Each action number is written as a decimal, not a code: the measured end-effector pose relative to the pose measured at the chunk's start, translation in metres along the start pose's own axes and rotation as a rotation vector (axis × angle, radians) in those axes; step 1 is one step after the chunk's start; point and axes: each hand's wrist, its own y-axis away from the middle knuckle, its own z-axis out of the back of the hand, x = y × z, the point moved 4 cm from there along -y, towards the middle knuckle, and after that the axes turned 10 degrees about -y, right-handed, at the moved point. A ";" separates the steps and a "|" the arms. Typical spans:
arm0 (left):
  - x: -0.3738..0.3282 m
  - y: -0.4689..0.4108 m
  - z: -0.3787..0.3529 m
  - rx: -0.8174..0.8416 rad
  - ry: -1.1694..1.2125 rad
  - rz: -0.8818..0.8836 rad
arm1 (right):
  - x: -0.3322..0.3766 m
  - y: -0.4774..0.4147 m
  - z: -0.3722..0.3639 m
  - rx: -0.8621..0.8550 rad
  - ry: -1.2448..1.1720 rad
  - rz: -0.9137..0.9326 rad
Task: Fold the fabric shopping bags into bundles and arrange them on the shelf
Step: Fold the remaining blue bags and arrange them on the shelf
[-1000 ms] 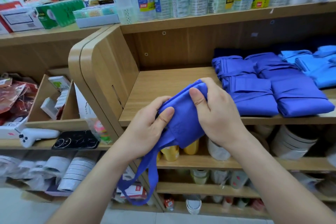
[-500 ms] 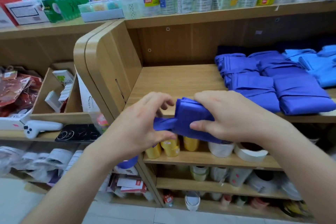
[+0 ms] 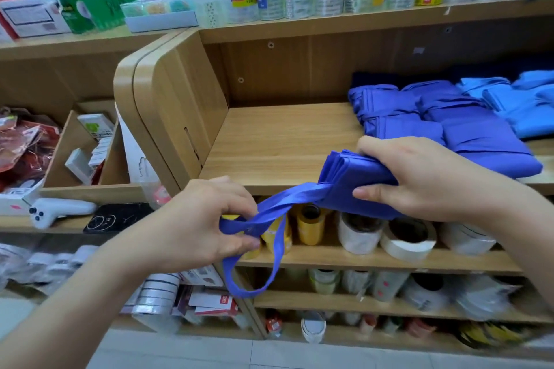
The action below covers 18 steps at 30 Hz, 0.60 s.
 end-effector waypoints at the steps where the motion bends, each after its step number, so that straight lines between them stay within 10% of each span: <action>1: 0.000 -0.001 -0.002 0.006 0.068 0.000 | -0.003 0.003 0.000 0.003 0.009 -0.024; 7: 0.012 -0.009 0.006 -0.200 1.160 0.122 | -0.012 0.024 -0.004 0.013 -0.165 -0.068; 13: 0.019 -0.033 -0.007 -0.380 1.505 0.276 | -0.018 0.038 -0.015 0.025 -0.595 -0.115; 18: 0.029 -0.035 0.000 -0.335 1.324 0.436 | -0.025 0.042 -0.010 0.042 -0.509 -0.198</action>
